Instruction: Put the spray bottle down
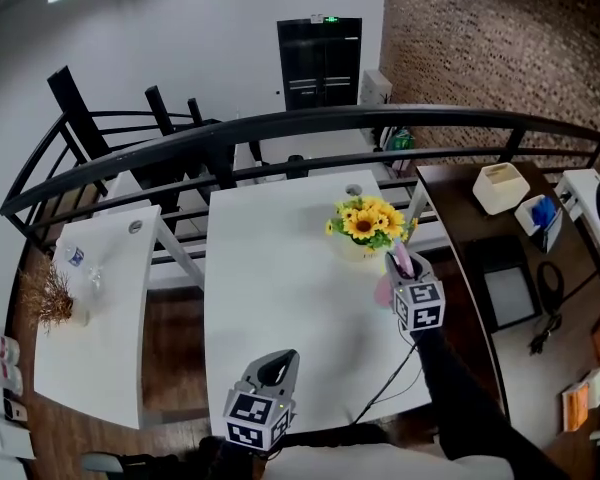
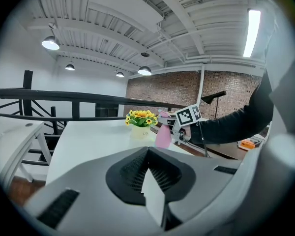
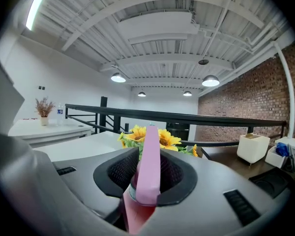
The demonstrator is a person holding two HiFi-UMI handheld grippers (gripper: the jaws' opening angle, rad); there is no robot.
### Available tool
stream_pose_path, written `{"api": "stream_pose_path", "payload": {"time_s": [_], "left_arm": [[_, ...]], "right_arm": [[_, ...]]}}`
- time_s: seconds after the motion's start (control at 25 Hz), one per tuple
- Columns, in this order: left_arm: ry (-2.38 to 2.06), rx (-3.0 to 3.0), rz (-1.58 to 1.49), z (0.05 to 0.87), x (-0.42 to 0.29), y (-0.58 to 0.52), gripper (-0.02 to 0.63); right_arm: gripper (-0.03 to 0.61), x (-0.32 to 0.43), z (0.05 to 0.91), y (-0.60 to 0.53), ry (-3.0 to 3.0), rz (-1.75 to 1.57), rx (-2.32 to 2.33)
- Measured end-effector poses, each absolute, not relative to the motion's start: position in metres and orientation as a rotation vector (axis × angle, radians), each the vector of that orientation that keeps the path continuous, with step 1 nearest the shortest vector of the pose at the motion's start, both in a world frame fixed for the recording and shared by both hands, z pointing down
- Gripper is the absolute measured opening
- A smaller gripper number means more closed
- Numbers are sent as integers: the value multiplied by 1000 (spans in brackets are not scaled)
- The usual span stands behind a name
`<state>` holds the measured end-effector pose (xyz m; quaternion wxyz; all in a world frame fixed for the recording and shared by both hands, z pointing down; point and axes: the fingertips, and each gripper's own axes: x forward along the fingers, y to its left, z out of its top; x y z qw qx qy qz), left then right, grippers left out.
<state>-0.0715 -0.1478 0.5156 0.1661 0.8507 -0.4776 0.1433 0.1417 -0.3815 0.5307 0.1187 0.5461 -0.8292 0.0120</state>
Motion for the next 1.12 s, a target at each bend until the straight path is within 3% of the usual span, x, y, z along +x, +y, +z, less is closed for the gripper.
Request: {"api": "stream_pose_path", "payload": {"time_s": [0.48, 0.92, 1.12], "left_arm": [[-1365, 2407, 413, 515, -71, -144, 18], [-1369, 2411, 426, 508, -70, -137, 18], [-1386, 2420, 413, 502, -74, -132, 18]], "right_arm": [[89, 139, 536, -377, -2434, -20, 1594], [255, 141, 534, -365, -2473, 62, 1587], [259, 163, 527, -329, -2473, 128, 1699]]}}
